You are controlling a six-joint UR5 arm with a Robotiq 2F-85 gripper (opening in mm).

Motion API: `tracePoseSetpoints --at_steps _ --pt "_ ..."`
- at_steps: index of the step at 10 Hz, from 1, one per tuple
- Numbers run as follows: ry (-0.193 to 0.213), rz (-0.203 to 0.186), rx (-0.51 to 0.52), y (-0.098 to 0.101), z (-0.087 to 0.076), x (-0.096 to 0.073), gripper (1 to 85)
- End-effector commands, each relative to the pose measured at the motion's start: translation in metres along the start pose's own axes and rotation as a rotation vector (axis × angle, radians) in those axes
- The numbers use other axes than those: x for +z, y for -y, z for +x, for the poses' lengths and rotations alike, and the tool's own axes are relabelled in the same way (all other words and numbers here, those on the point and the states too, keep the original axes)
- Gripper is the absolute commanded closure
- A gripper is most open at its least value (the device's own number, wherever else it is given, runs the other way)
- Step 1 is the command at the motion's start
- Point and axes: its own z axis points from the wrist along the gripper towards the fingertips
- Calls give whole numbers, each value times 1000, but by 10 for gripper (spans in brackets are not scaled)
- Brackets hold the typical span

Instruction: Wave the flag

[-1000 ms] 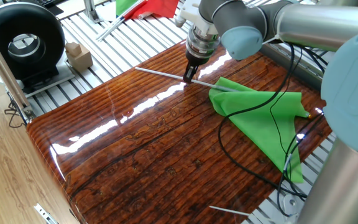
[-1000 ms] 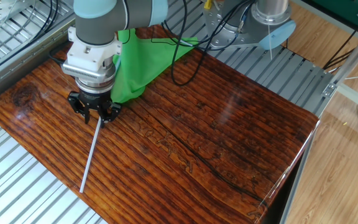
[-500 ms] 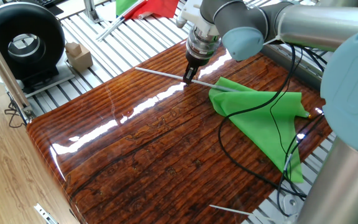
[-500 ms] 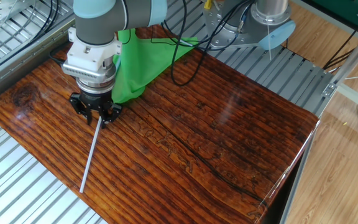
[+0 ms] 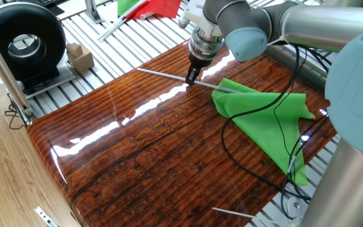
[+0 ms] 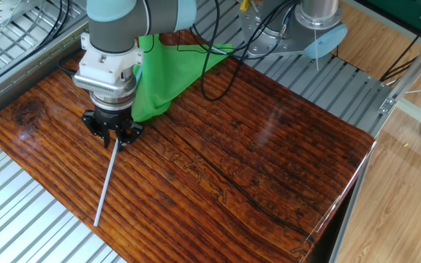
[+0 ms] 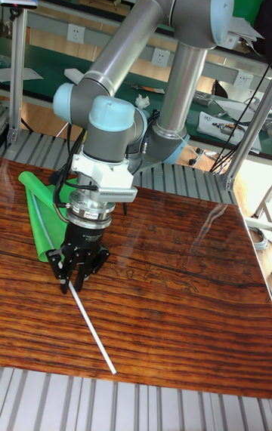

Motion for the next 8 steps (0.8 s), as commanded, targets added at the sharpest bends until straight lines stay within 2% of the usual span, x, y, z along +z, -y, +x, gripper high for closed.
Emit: tracePoseSetpoints --at_steps 1,5,8 --pt "11 -2 16 2 -2 0 557" --pt "32 -8 23 0 -8 0 570" --pt "32 -10 41 0 -8 2 617"
